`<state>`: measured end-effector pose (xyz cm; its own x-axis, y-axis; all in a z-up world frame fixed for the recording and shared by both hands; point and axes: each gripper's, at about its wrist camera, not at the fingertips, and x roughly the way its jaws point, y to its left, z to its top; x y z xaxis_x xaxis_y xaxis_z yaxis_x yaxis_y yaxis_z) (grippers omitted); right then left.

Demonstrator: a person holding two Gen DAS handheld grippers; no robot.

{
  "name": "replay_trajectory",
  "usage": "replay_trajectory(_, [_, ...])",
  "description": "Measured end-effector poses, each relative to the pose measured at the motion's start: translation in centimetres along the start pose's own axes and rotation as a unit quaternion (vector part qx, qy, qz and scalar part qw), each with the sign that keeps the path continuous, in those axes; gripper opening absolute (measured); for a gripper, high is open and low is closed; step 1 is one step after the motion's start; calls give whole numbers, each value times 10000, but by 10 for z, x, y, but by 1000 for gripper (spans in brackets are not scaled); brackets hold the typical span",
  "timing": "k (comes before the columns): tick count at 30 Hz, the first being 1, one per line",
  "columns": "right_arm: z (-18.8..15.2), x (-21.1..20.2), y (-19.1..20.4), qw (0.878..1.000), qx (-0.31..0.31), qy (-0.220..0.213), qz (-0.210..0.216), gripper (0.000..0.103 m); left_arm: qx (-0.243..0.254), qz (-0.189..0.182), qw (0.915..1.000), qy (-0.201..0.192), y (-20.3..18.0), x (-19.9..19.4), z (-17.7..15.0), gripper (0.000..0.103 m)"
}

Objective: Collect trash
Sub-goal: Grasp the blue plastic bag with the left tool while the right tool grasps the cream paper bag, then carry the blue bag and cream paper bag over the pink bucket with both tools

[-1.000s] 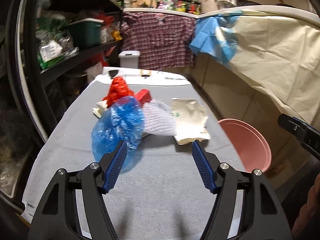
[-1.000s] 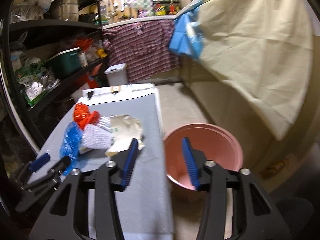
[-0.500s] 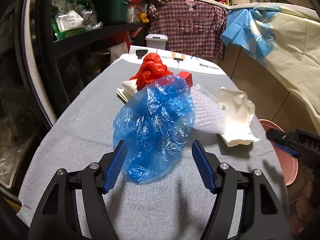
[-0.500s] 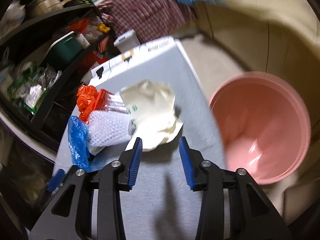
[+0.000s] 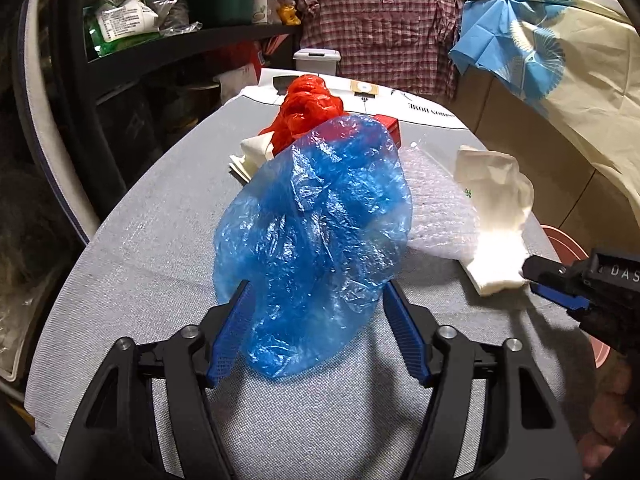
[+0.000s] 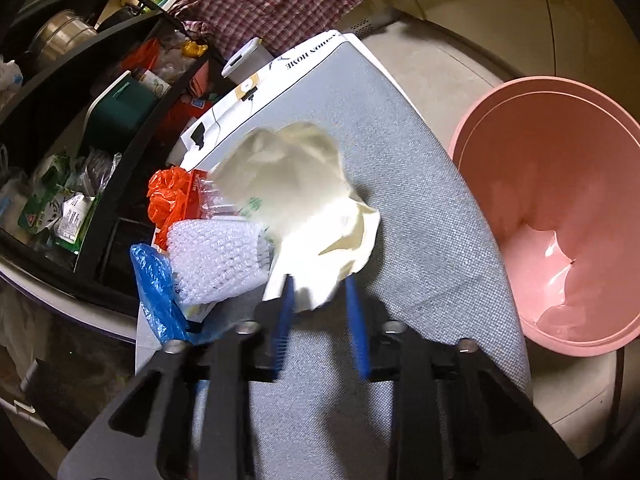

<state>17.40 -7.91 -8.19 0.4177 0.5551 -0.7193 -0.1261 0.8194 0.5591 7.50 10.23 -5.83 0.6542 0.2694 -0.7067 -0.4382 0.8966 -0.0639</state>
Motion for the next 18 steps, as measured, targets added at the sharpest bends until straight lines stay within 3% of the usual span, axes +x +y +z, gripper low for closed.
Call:
replay_trajectory(4, [2, -6, -2, 9999, -27, -105, -25, 7, 41, -18, 10000, 72, -1, 1, 0, 39])
replay_trajectory(12, [3, -34, 5, 9977, -302, -555, -261, 2, 44, -105, 9999, -13, 1, -15, 4, 6])
replay_trajectory(18, [-3, -66, 14, 9924, -625, -974, -427, 1, -7, -283, 9994, -199, 2, -37, 7, 1])
